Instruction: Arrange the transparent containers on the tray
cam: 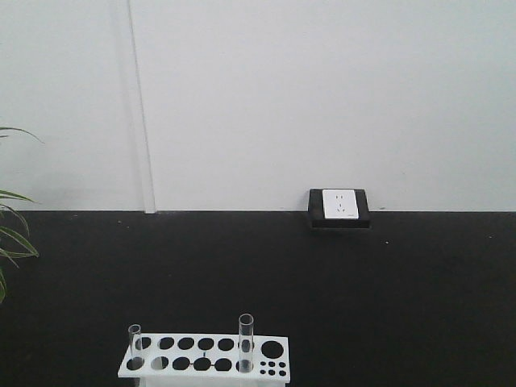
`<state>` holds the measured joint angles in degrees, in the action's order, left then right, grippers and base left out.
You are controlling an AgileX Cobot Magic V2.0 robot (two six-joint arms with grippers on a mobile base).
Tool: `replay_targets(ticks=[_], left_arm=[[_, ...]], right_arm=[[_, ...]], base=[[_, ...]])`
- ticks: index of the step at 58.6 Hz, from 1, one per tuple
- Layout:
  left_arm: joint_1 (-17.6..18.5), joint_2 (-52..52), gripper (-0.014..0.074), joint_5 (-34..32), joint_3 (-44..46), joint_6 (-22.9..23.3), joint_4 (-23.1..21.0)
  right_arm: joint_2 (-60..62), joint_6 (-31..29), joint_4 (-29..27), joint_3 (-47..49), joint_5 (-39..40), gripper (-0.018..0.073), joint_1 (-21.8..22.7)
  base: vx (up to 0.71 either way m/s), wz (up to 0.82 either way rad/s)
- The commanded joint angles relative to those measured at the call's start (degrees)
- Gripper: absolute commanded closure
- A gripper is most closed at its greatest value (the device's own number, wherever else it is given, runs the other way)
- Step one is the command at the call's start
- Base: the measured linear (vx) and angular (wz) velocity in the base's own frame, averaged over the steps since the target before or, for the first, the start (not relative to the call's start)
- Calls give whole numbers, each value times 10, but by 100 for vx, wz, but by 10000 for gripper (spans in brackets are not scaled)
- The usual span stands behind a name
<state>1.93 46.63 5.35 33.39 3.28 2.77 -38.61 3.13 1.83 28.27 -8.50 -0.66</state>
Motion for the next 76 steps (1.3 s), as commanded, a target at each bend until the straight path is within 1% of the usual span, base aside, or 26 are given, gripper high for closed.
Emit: replay_targets(ticks=[1,9,14,16,20,22,24,26,28,33,34,38,41,44,46,48,50,53,56,59,63,65,71,76], left_arm=[[-3,25,306,-85,-2,0,-3],[-2,57,182,-140,-38,0,-3],[-1,75,123,-206,-69,2,-3],[0,83,107,-248,-85,7,-3],[2,99,95,-315,-110,38,-2],[7,109,95,-332,-119,69,-2],[11,118,95,-339,-126,88,4],[18,132,95,-348,-131,115,22],[24,142,99,-351,-134,130,42],[36,174,108,-359,-134,159,123],[39,183,112,-366,-134,164,147],[46,209,123,-398,-134,166,212],[54,235,136,-438,-134,166,276],[60,262,148,-483,-133,166,317],[64,281,155,-506,-131,166,330],[68,300,161,-531,-131,166,329],[71,315,165,-552,-131,166,320],[74,338,165,-562,-131,165,285],[78,356,165,-560,-131,160,230],[78,371,165,-560,-131,149,184],[78,381,165,-569,-131,133,151],[78,384,165,-577,-131,130,144],[78,393,165,-616,-131,131,159],[78,394,165,-622,-130,132,163]], right_arm=[[-8,-2,3,21,42,470,1],[-9,-2,3,21,31,367,1],[-9,-2,3,21,23,291,1],[-9,-2,3,21,20,256,1],[-9,-2,3,21,17,197,1],[-9,-2,3,21,17,167,1],[-9,-2,3,21,18,141,1],[-9,-2,3,21,18,120,1],[-9,-2,3,21,16,105,1],[-9,-2,3,21,14,88,1],[-9,-2,3,21,14,87,1],[-9,-2,3,21,14,88,1],[-9,-2,3,21,14,89,1],[-9,-2,3,21,14,89,1],[-9,-2,3,21,14,89,1],[-9,-2,3,21,14,89,1],[-9,-2,3,21,14,89,1],[-9,-2,3,21,14,89,1],[-9,-2,3,21,14,89,1],[-9,-2,3,21,14,89,1],[-9,-2,3,21,14,89,1],[-9,-2,3,21,14,89,1],[-9,-2,3,21,14,89,1],[-9,-2,3,21,14,89,1]], base=[[0,0],[0,0],[0,0],[0,0],[0,0],[0,0],[0,0],[0,0],[0,0],[0,0],[0,0],[0,0],[0,0],[0,0],[0,0],[0,0],[0,0],[0,0],[0,0],[0,0],[0,0],[0,0],[0,0],[0,0]])
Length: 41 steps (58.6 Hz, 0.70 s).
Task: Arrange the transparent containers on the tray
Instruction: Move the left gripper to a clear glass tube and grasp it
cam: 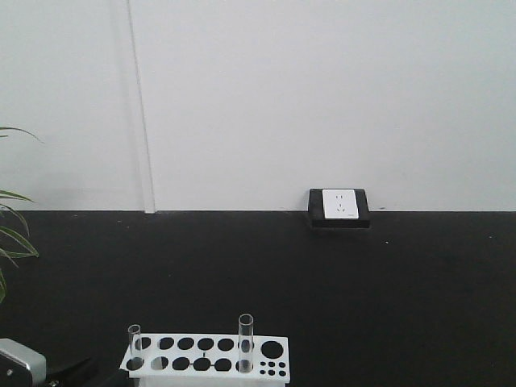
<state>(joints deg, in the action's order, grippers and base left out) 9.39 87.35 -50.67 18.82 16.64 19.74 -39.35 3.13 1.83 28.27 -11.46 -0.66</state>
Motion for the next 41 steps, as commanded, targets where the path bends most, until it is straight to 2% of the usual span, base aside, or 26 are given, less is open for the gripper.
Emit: replay_targets(ticks=[1,13,26,41], left_arm=[[3,-13,164,-62,16,-2,-9],[3,-13,137,-46,45,-4,-8],[3,-13,106,53,115,-4,-6],[7,22,106,40,135,2,25]], right_arm=[[-2,-2,3,21,43,89,1],[-2,-2,3,21,41,89,1],[-2,-2,3,21,25,89,1],[-9,-2,3,21,24,89,1]], base=[[0,0],[0,0],[0,0],[0,0]])
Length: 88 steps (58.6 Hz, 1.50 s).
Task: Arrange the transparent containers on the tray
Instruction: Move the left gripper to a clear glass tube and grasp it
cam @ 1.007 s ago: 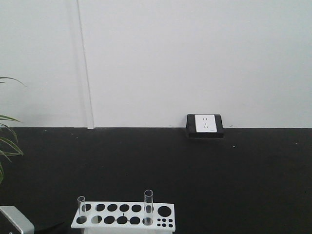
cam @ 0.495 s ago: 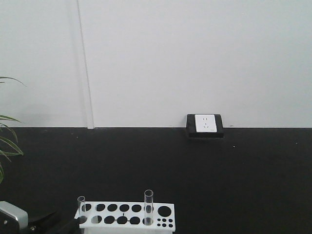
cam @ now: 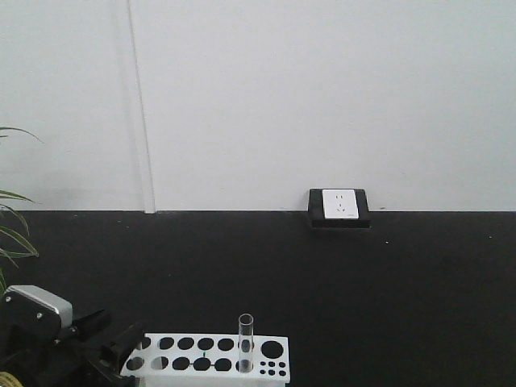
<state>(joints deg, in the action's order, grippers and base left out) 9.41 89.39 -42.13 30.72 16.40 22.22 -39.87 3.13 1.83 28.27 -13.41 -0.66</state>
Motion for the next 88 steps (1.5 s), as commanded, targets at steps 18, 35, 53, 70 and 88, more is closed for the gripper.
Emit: replay_targets(ticks=[18,35,53,70,88], left_arm=[[25,64,106,-122,16,4,-9],[25,102,108,-176,16,0,-51],[26,115,108,-206,16,-1,-45],[26,127,112,-224,16,-1,-47],[26,127,193,-234,16,-1,-47]], right_arm=[[-10,-2,3,21,44,89,1],[-10,-2,3,21,32,89,1],[-10,-2,3,21,22,89,1],[-10,-2,3,21,21,89,1],[-10,-2,3,21,20,89,1]], base=[[0,0],[0,0],[0,0],[0,0],[0,0]])
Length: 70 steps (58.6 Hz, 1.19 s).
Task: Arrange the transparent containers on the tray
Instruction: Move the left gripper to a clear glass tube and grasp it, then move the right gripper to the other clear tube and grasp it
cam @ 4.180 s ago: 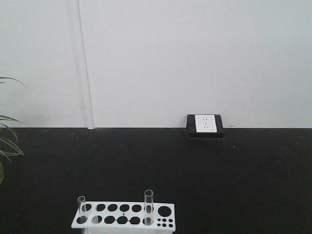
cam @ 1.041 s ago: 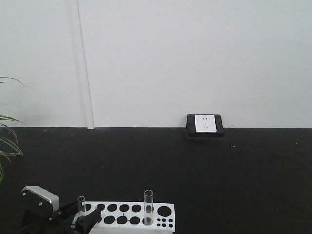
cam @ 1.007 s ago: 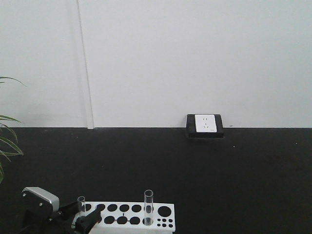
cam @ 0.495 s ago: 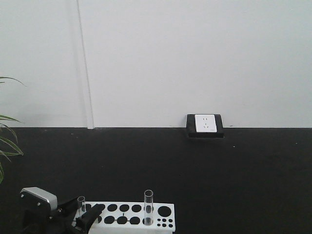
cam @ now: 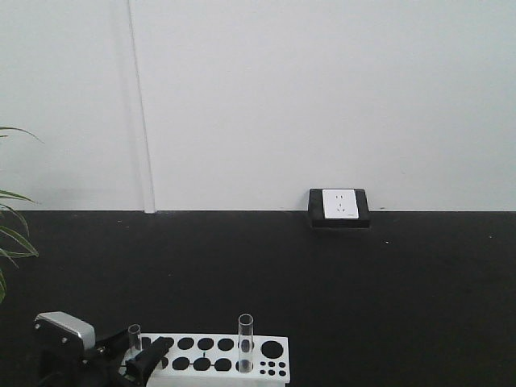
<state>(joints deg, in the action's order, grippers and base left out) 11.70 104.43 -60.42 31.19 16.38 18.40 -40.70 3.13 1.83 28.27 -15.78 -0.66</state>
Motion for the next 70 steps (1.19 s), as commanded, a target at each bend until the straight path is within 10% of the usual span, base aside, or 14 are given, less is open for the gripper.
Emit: replay_targets(ticks=[1,35,70], left_arm=[[3,-23,200,-51,12,-1,-9],[2,-32,451,-64,11,-1,-9],[2,-231,462,66,11,-1,-55]], right_arm=[[-2,-2,3,21,44,89,1],[-2,-1,2,21,44,89,1],[-2,-1,1,21,62,89,1]], base=[[0,0],[0,0],[0,0]])
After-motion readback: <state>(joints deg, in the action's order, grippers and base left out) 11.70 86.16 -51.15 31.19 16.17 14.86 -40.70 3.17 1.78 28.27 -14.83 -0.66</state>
